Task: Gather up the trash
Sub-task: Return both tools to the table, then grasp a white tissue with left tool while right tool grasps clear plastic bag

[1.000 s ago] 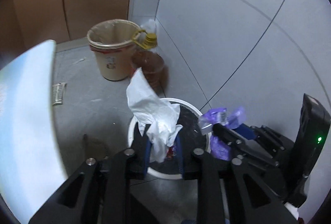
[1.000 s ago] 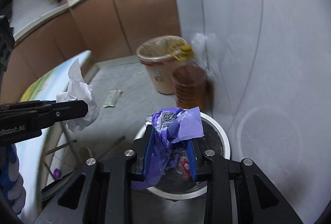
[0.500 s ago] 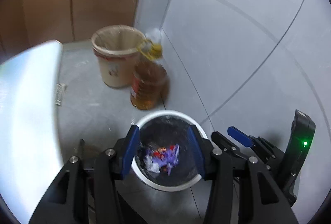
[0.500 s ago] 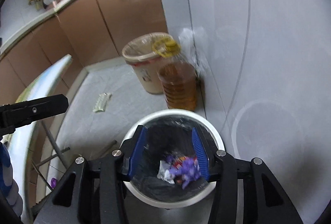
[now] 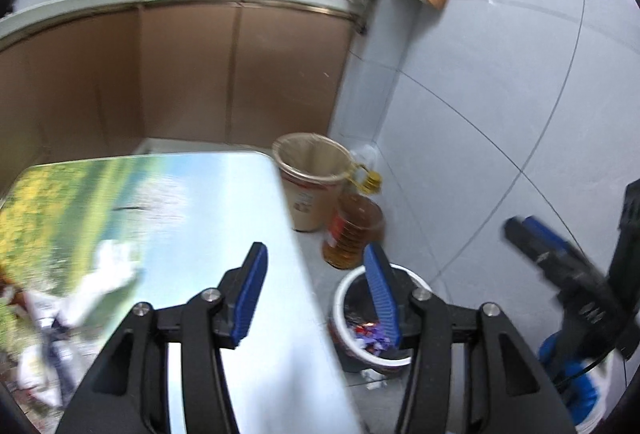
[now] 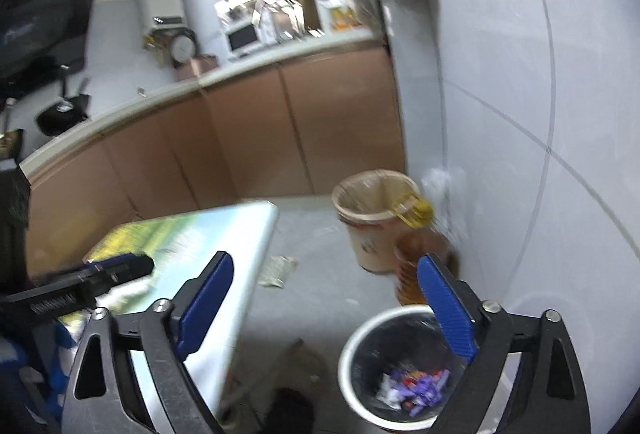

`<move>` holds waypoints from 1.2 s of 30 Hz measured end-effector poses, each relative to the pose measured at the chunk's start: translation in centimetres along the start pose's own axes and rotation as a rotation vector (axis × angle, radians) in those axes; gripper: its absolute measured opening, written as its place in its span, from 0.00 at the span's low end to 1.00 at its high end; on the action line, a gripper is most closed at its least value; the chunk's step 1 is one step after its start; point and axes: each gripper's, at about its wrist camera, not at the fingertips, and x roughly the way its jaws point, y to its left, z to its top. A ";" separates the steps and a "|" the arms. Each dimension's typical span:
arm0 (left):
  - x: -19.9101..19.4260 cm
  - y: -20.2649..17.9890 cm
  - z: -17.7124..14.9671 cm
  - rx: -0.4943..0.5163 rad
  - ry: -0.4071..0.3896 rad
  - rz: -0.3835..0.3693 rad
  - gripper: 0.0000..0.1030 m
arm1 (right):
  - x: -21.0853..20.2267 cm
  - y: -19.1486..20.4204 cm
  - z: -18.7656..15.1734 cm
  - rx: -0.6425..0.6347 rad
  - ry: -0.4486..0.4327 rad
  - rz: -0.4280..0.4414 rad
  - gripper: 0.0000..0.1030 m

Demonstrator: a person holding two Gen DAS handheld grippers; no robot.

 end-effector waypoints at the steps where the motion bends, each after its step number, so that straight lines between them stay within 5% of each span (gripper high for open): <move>1: -1.5 1.1 -0.2 -0.009 -0.023 0.018 0.52 | -0.7 1.0 0.5 -0.008 -0.018 0.013 0.96; 7: -8.6 6.6 -1.7 -0.051 -0.110 0.108 0.52 | -5.9 7.1 2.3 -0.046 -0.134 0.106 1.00; 17: -16.0 17.6 -6.1 -0.192 -0.067 0.223 0.52 | -6.8 15.2 1.5 -0.142 -0.051 0.323 1.00; 26: -12.5 24.9 -9.3 -0.347 0.086 0.195 0.58 | 0.9 22.1 -3.4 -0.198 0.252 0.488 0.99; 31: -8.8 26.8 -10.8 -0.391 0.173 0.184 0.58 | 6.4 25.3 -7.2 -0.230 0.426 0.522 0.81; 36: -6.3 27.7 -11.6 -0.403 0.222 0.181 0.58 | 10.7 27.9 -10.2 -0.256 0.543 0.550 0.76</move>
